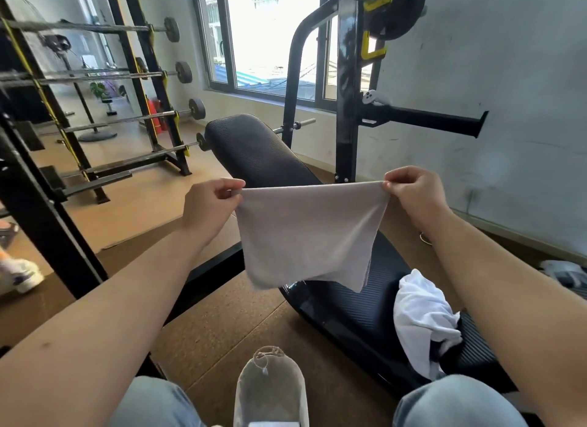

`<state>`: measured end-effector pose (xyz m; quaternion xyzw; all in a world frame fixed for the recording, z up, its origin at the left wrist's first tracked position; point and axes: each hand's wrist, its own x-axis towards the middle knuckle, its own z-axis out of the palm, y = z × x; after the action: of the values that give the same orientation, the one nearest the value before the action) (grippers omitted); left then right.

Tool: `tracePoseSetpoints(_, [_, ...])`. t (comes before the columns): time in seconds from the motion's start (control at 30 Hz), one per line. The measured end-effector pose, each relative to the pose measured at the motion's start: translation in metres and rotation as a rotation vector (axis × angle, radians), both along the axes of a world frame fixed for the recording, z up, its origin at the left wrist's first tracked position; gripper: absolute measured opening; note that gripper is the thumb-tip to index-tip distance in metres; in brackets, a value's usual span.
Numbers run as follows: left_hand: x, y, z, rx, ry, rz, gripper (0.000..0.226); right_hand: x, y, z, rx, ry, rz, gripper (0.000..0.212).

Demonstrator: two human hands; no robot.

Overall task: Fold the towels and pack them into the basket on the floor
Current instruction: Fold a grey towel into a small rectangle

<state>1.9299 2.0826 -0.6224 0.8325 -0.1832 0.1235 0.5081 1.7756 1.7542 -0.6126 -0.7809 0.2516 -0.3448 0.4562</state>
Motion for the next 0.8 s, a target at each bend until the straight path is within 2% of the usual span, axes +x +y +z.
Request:
tracePoseSetpoints(0.1, [-0.002,-0.001,0.005,-0.017,-0.074,-0.004,0.026,0.0,0.006,0.005,-0.206,-0.039,-0.042,0.015])
tracePoseSetpoints(0.2, [-0.004,-0.001,0.007,-0.058,-0.103,0.026,0.025,0.002,0.01,0.005,-0.241,-0.055,-0.059,0.019])
tracePoseSetpoints(0.37, [-0.007,0.001,0.0,0.125,-0.111,-0.016,0.031,0.002,0.013,-0.002,-0.313,0.073,-0.048,0.017])
tracePoseSetpoints(0.43, [-0.006,0.004,-0.005,0.214,-0.09,-0.053,0.033,0.001,0.013,-0.002,-0.255,0.126,-0.025,0.013])
tracePoseSetpoints(0.5, [-0.005,0.006,-0.009,0.284,-0.067,-0.063,0.03,0.001,0.012,-0.001,-0.084,0.235,0.041,0.024])
tracePoseSetpoints(0.57, [-0.004,0.007,-0.012,0.322,-0.055,-0.057,0.025,0.001,0.014,-0.003,-0.008,0.364,0.08,0.028])
tracePoseSetpoints(0.8, [-0.004,0.015,-0.015,0.357,-0.06,-0.009,0.026,0.004,0.019,-0.012,-0.199,0.452,0.041,0.017])
